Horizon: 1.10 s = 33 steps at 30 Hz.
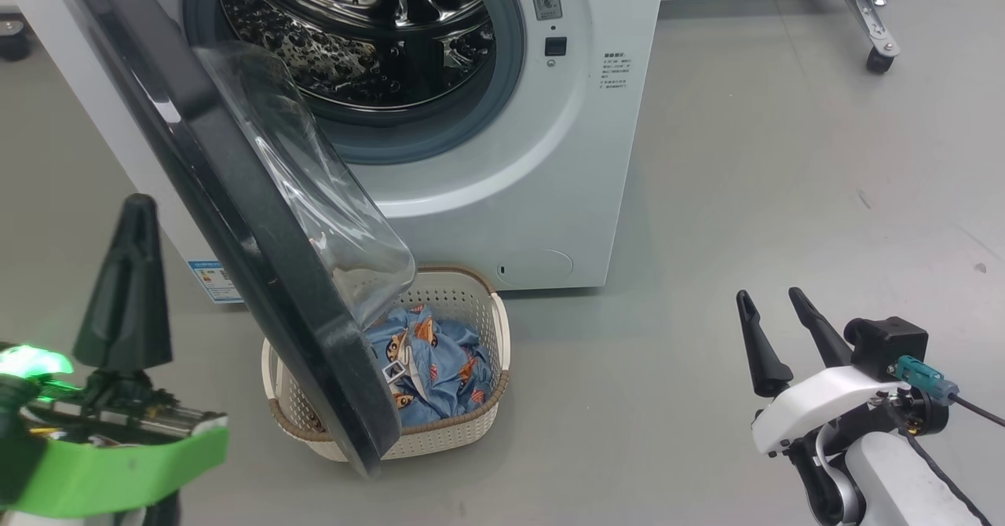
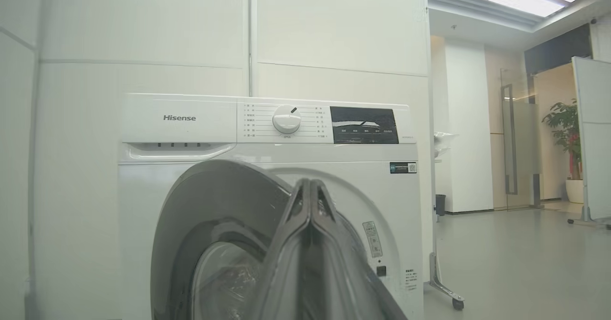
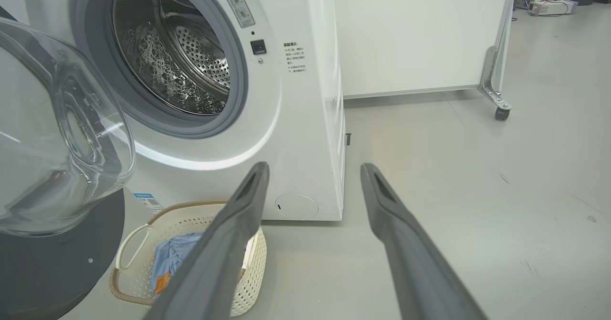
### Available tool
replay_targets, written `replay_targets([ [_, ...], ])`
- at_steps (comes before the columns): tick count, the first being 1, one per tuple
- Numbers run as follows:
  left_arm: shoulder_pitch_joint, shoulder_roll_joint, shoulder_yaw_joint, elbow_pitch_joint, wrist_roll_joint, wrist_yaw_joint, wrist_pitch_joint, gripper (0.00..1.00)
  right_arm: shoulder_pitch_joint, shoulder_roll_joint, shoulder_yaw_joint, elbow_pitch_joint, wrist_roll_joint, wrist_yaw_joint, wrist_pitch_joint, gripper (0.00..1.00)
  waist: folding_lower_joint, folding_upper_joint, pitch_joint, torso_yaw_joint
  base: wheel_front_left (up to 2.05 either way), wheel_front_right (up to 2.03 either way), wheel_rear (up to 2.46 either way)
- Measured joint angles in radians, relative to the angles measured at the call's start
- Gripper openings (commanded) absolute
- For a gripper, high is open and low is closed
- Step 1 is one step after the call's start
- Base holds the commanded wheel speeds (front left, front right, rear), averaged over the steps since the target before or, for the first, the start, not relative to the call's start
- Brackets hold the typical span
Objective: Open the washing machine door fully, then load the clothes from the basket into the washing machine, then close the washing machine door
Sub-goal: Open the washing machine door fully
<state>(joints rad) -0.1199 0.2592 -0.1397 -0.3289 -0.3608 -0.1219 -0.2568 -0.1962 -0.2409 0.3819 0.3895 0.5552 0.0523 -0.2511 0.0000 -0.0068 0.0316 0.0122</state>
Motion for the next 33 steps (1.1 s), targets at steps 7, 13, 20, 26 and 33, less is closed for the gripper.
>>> replay_targets([
  [7,0.001,-0.013,-0.136,-0.100,-0.039,0.000,0.032,0.00,0.000,0.012,-0.003,0.005,-0.011,0.010,0.000,1.00,0.0000,0.0000,-0.004,0.000,0.00,0.00,0.00],
  [13,0.002,-0.012,-0.233,-0.148,-0.057,0.000,0.073,0.00,0.000,0.020,0.000,0.008,-0.019,0.019,0.000,1.00,0.0000,0.0000,-0.002,-0.005,0.00,0.00,0.00],
  [20,0.005,-0.009,-0.286,-0.172,-0.072,0.000,0.114,0.00,0.000,0.031,0.007,0.015,-0.028,0.028,0.000,1.00,0.0000,0.0000,0.006,-0.027,0.00,0.00,0.00],
  [26,0.032,-0.009,-0.347,-0.151,-0.102,0.000,0.151,0.00,-0.003,0.039,0.007,0.021,-0.031,0.030,0.000,1.00,0.0000,0.0000,0.015,-0.050,0.00,0.00,0.00],
  [33,0.068,-0.008,-0.398,-0.078,-0.134,0.000,0.199,0.00,-0.011,0.040,-0.010,0.023,-0.038,0.032,0.000,1.00,0.0000,0.0000,0.028,-0.068,0.00,0.00,0.00],
])
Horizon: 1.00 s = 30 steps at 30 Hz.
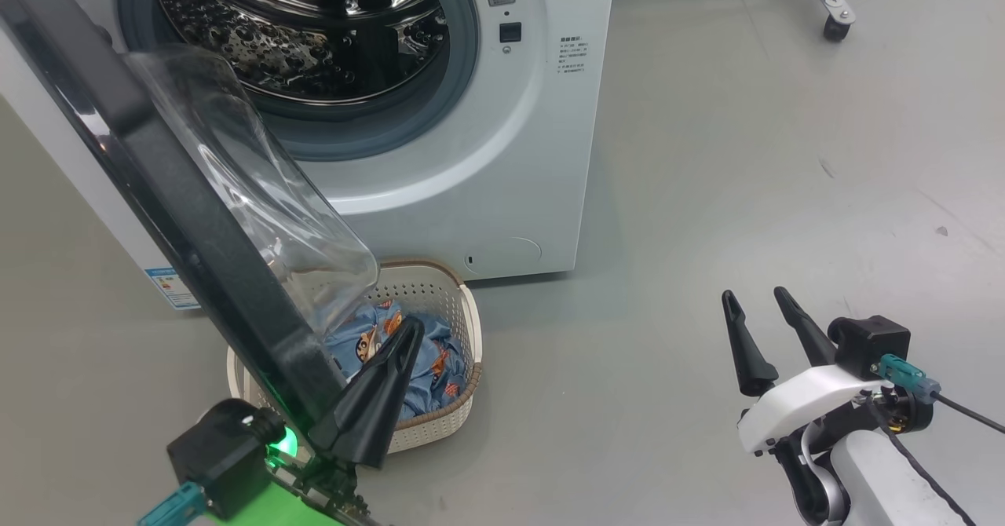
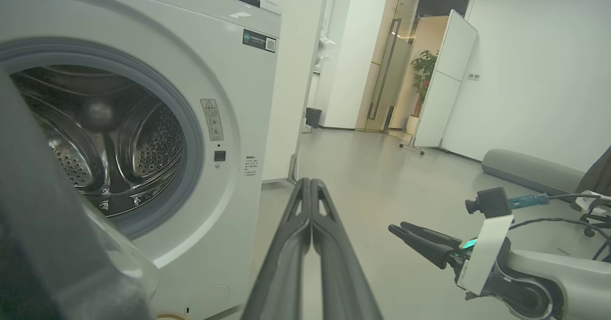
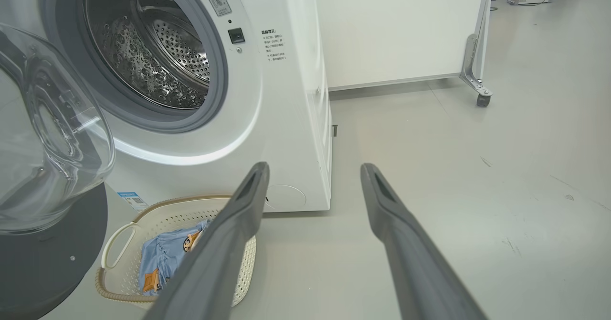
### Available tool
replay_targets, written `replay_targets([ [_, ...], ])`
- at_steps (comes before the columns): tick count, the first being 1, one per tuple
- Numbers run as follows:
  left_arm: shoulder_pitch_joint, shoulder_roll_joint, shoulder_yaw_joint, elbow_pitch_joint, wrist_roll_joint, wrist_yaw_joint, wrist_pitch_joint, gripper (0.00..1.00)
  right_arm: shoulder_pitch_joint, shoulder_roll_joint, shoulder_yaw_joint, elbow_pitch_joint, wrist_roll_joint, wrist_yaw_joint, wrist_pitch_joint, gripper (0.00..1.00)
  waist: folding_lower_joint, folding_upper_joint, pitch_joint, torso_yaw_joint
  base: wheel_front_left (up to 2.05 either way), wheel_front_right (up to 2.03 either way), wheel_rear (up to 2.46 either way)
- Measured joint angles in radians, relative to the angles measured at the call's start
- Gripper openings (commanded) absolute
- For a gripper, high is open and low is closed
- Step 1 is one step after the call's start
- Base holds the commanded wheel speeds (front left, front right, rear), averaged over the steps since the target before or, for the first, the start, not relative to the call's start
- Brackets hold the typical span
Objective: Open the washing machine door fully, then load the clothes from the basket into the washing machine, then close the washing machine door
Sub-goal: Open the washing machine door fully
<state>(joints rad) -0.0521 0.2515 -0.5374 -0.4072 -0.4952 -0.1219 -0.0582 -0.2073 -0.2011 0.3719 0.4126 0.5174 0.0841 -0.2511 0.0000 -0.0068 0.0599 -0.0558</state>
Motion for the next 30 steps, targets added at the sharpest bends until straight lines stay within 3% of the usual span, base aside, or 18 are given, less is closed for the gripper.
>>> replay_targets([
  [18,0.040,-0.009,0.020,0.219,-0.075,0.000,0.018,0.00,-0.003,0.021,-0.021,0.002,-0.016,0.009,0.000,1.00,0.0000,0.0000,0.029,-0.005,0.00,0.00,0.00],
  [30,0.040,-0.029,0.045,0.282,-0.077,-0.007,-0.013,0.00,-0.004,0.021,-0.046,0.011,-0.025,0.013,0.000,1.00,0.0000,0.0000,0.034,0.015,0.00,0.00,0.00],
])
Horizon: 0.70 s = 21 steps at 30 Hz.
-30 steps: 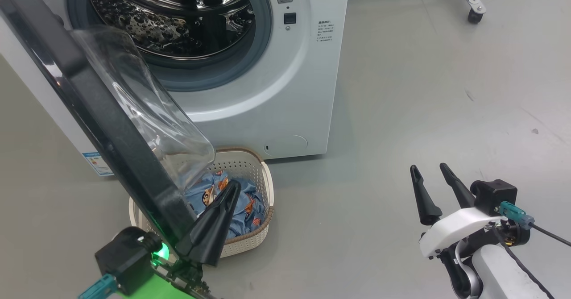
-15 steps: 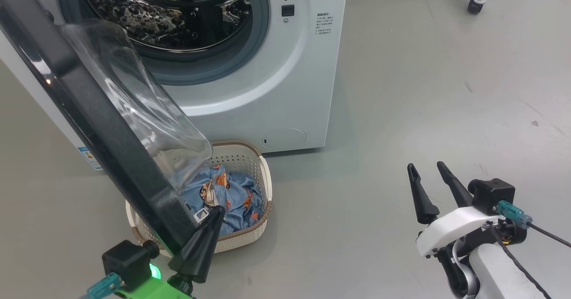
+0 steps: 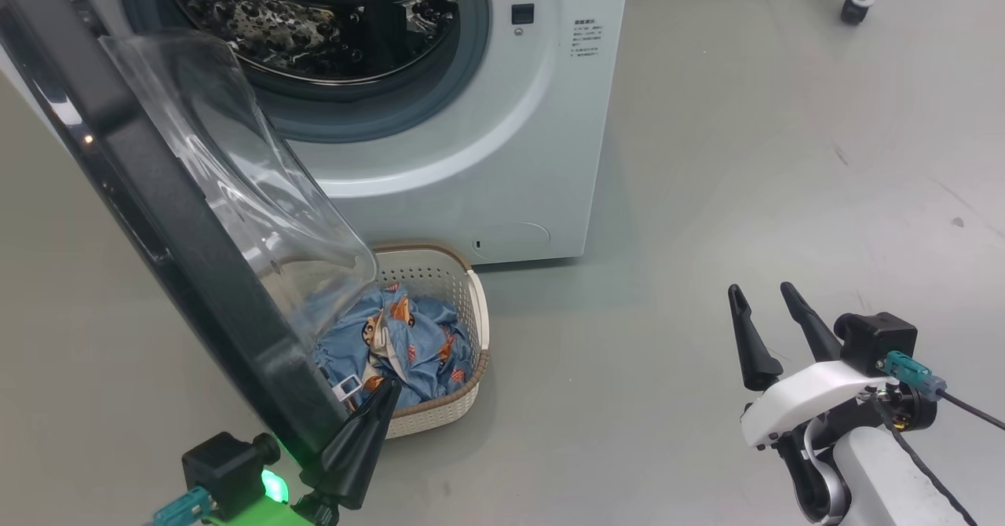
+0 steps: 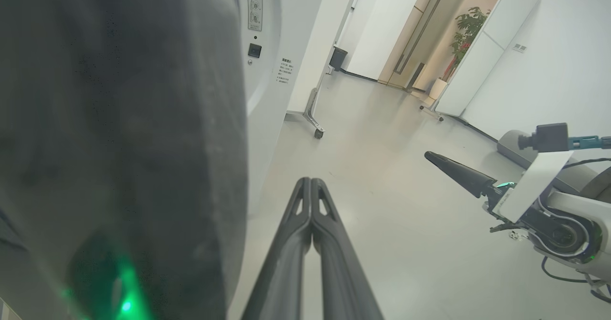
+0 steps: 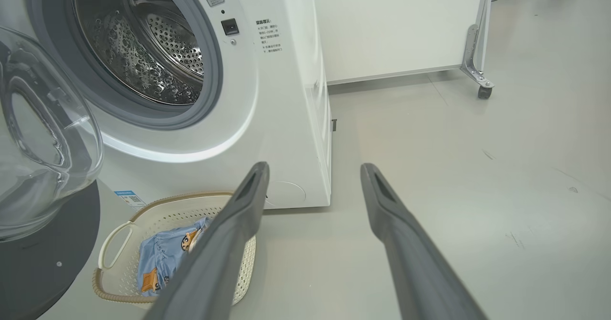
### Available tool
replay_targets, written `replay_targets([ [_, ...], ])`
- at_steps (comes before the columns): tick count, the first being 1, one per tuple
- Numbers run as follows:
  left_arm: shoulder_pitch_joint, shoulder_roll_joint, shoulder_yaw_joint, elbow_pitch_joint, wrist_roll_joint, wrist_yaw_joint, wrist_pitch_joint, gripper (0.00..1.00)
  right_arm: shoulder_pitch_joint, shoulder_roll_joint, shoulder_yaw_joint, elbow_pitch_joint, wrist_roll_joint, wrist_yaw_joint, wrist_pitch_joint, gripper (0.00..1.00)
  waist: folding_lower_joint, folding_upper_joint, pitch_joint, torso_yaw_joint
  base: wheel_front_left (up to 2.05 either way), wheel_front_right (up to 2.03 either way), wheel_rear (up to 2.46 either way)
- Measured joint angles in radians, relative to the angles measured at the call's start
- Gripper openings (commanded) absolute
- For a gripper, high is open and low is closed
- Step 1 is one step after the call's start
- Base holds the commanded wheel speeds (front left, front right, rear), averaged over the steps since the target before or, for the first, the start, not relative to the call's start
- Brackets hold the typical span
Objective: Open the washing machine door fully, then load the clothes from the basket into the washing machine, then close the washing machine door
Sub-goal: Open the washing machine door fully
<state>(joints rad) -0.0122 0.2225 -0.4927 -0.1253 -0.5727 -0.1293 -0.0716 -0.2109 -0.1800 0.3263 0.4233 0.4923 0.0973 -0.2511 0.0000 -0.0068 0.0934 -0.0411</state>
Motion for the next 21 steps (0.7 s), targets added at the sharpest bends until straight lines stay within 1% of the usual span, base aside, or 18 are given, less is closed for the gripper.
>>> replay_targets([
  [8,0.003,0.001,0.012,0.032,-0.004,0.000,-0.022,0.00,0.000,0.013,-0.010,0.002,0.000,0.000,0.000,1.00,0.0000,0.0000,-0.001,0.042,0.00,0.00,0.00],
  [12,0.009,0.002,0.022,0.041,-0.005,0.000,-0.032,0.00,0.000,0.014,-0.019,0.005,-0.002,0.008,0.000,1.00,0.0000,0.0000,-0.002,0.070,0.00,0.00,0.00],
  [21,0.018,0.011,0.041,0.069,-0.006,-0.003,-0.053,0.00,0.001,0.019,-0.027,0.013,-0.009,0.009,0.000,1.00,0.0000,0.0000,-0.012,0.134,0.00,0.00,0.00],
])
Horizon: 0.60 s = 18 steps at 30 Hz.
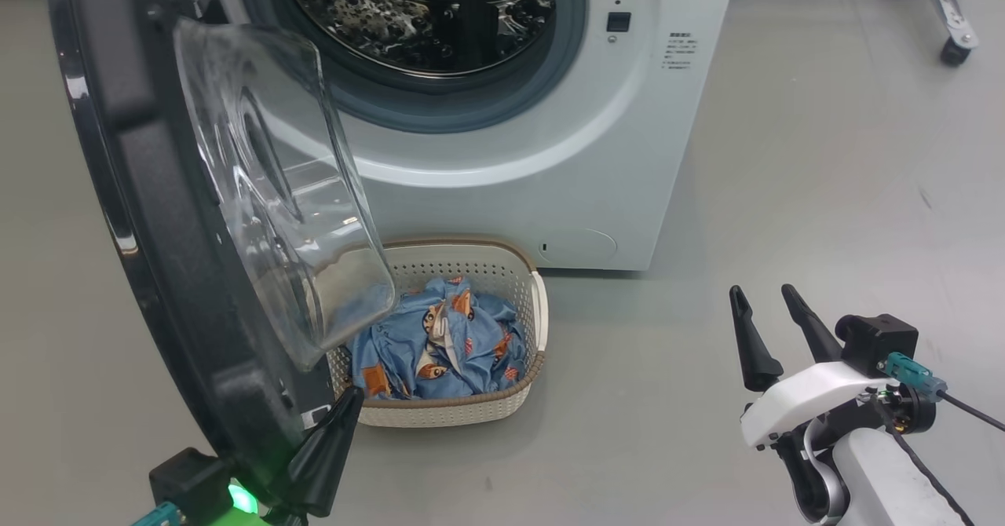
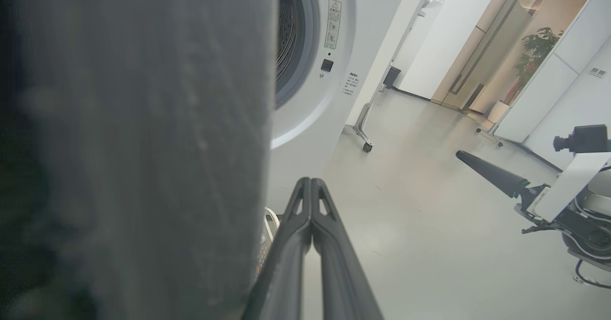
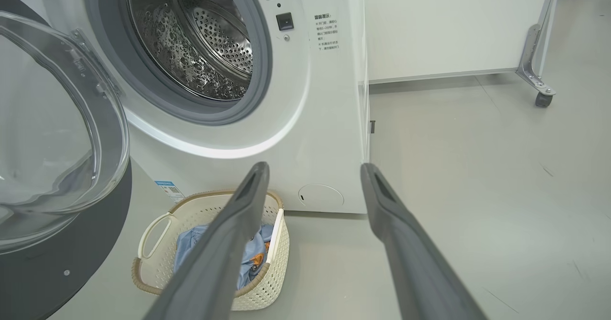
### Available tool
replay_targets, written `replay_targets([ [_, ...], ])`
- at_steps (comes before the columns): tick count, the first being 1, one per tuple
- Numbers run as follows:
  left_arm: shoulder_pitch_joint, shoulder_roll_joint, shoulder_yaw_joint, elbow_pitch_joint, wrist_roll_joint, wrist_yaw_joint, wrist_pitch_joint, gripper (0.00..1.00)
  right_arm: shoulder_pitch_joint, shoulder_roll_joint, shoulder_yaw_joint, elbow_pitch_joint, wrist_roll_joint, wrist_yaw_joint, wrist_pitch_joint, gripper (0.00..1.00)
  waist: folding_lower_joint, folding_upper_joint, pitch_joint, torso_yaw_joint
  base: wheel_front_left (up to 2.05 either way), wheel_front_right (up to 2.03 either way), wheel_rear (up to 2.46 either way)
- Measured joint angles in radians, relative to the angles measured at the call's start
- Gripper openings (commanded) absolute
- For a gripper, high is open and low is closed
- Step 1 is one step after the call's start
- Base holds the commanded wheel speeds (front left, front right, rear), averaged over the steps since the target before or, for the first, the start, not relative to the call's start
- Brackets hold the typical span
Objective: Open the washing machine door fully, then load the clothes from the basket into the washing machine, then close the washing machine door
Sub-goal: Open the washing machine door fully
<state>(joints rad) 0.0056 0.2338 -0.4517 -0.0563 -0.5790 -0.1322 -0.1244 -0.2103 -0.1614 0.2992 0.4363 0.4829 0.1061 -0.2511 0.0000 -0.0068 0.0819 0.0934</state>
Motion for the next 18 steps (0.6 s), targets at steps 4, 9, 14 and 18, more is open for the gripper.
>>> replay_targets([
  [4,0.006,0.014,0.010,0.008,0.000,0.000,-0.007,0.00,0.000,0.000,-0.004,0.004,-0.004,0.000,0.000,1.00,0.0000,0.0000,-0.006,0.026,0.00,0.00,0.00],
  [9,0.020,0.028,0.044,0.033,-0.003,0.006,-0.013,0.00,0.001,0.000,-0.006,0.012,-0.008,0.002,0.000,1.00,0.0000,0.0000,-0.015,0.054,0.00,0.00,0.00],
  [14,0.021,0.054,0.104,0.055,-0.008,0.030,-0.027,0.00,0.001,0.004,-0.004,0.019,-0.010,0.008,0.000,1.00,0.0000,0.0000,-0.025,0.083,0.00,0.00,0.00],
  [18,0.019,0.084,0.161,0.056,-0.010,0.055,-0.044,0.00,0.001,0.005,0.000,0.022,-0.012,0.008,0.000,1.00,0.0000,0.0000,-0.027,0.096,0.00,0.00,0.00],
])
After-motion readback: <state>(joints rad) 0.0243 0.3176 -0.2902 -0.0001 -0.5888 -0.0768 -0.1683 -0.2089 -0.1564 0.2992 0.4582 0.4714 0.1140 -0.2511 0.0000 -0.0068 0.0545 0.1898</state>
